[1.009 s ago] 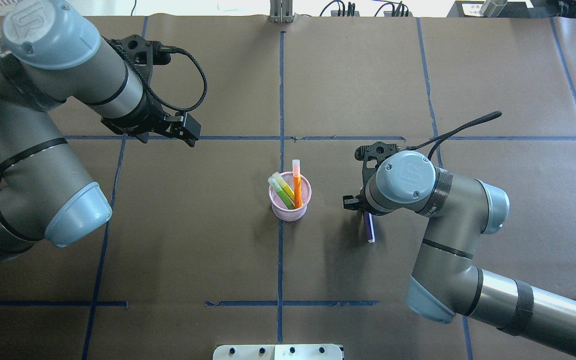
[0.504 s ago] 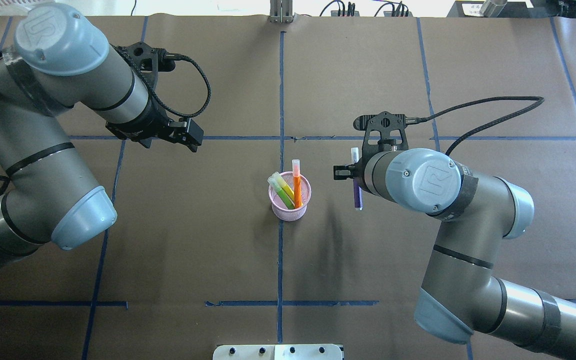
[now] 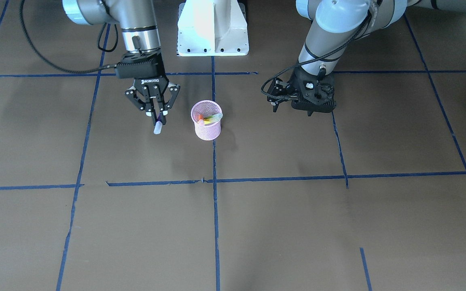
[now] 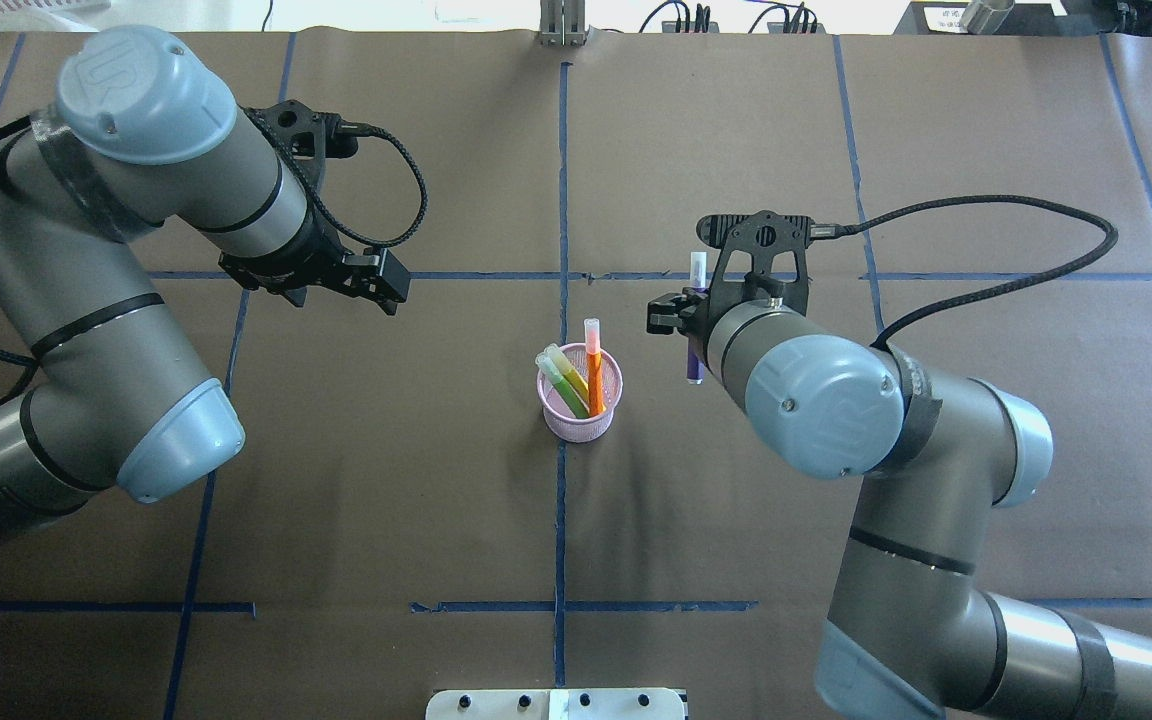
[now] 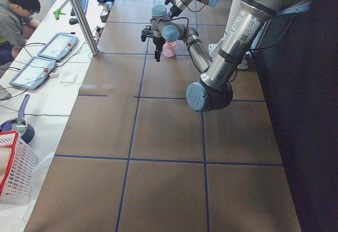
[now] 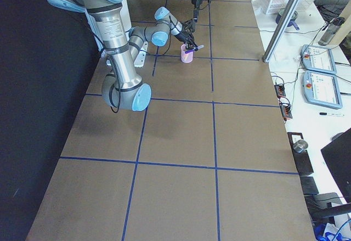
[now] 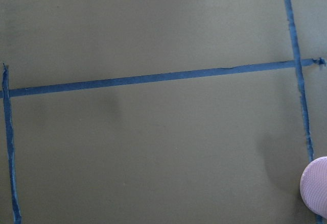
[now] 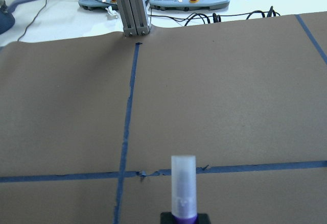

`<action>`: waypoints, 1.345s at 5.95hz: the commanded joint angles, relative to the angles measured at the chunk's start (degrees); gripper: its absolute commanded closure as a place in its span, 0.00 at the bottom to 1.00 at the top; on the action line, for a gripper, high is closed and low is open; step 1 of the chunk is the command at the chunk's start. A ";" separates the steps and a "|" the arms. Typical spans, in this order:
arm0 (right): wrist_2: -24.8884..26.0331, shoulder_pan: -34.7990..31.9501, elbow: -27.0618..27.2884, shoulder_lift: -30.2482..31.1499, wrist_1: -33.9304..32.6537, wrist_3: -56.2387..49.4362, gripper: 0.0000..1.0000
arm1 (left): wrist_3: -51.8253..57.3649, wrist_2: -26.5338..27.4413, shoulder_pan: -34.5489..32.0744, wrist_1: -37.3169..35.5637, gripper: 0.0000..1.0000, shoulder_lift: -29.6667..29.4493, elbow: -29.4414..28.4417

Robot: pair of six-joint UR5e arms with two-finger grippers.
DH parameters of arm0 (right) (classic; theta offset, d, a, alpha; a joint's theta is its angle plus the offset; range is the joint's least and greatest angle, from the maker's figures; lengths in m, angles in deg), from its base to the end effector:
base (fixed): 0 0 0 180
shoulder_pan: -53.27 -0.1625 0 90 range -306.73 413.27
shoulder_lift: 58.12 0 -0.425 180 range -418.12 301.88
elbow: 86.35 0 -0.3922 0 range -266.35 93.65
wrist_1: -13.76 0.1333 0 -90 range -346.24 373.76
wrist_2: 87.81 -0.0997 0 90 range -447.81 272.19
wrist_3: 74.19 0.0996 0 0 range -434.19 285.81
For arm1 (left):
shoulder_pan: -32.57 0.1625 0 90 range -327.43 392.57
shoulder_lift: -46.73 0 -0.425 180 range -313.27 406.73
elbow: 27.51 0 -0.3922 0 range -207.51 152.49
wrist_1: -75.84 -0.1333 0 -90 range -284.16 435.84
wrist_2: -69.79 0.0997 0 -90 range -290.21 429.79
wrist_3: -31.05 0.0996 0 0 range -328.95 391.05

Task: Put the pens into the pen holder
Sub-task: 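Lift the purple marker with the right gripper and carry it over the cup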

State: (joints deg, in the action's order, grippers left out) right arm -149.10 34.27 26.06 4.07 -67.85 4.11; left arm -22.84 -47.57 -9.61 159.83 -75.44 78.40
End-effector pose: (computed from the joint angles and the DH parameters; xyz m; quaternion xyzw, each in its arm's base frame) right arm -0.4854 -0.3587 0.1974 0.3340 -0.4000 0.1749 0.8354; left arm 0.4019 -0.4822 0.2293 0.0490 0.4098 0.0368 0.9101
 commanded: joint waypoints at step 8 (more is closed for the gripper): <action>25.34 9.59 -12.31 -6.73 0.66 14.69 0.01 | 0.02 -0.33 0.35 0.03 0.00 0.00 -0.79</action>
State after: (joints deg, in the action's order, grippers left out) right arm -123.95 43.68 13.63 -2.68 -67.19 19.01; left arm -22.82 -47.89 -9.26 159.81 -75.55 77.61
